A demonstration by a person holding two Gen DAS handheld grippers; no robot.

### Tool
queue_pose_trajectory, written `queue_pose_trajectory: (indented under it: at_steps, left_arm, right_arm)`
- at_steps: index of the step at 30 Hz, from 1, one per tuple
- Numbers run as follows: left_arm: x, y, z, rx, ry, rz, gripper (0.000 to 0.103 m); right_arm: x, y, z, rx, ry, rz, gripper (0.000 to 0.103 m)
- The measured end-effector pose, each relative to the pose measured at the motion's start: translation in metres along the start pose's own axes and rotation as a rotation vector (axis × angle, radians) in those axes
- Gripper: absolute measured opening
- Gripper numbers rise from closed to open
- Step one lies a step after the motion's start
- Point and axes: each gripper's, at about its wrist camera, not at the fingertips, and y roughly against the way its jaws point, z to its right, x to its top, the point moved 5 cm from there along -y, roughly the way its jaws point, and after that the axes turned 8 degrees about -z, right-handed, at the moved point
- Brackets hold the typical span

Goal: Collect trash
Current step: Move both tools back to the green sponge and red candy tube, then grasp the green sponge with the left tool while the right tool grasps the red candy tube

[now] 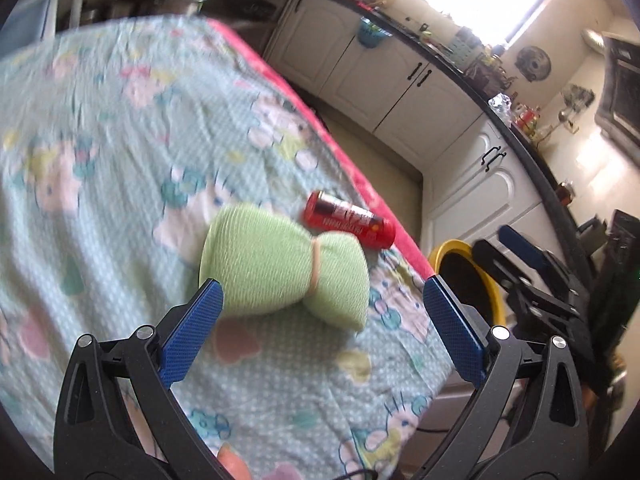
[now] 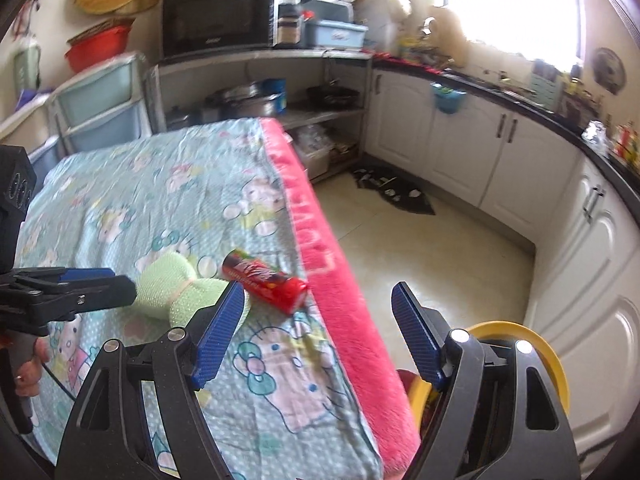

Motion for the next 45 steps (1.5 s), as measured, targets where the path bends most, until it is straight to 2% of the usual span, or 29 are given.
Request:
queue_pose_trajectory:
  at_steps: [4,10,12,15,19,21,25,31,36,45]
  left_arm:
    - [-0.008,-0.01,-0.016,-0.093,0.108,-0.059,0.092]
    - [-0.002,-0.027,-0.033,-0.15,0.225,-0.081,0.091]
    - [0.001,-0.031,-0.038,-0.154,0.252,-0.079,0.088]
    - [0.005,-0.037,-0.047,-0.148,0.296,-0.07,0.079]
    - [0.013,-0.037,-0.053,-0.147,0.315,-0.06,0.07]
    - [0.016,-0.037,-0.055,-0.137,0.326,-0.057,0.062]
    - [0.021,-0.036,-0.058,-0.125,0.329,-0.052,0.041]
    - [0.028,-0.033,-0.056,-0.144,0.294,-0.036,0.03]
    - [0.035,-0.018,-0.039,-0.138,0.215,-0.005,0.027]
    - [0.043,0.009,0.01,-0.147,0.069,0.055,0.026]
  right_arm:
    - [0.004,-0.027,-0.011,0.022,0.074,-0.049,0.073]
    - [0.011,-0.064,-0.021,0.03,0.178,-0.122,0.072]
    - [0.012,-0.075,-0.024,0.05,0.202,-0.141,0.069]
    - [0.014,-0.093,-0.028,0.068,0.246,-0.181,0.063]
    - [0.016,-0.11,-0.036,0.097,0.293,-0.222,0.054]
    - [0.015,-0.117,-0.042,0.114,0.321,-0.242,0.052]
    - [0.015,-0.128,-0.049,0.127,0.344,-0.273,0.047]
    - [0.015,-0.132,-0.048,0.147,0.299,-0.287,0.041]
    - [0.015,-0.126,-0.04,0.167,0.209,-0.279,0.034]
    - [0.016,-0.079,-0.019,0.178,0.086,-0.167,0.032]
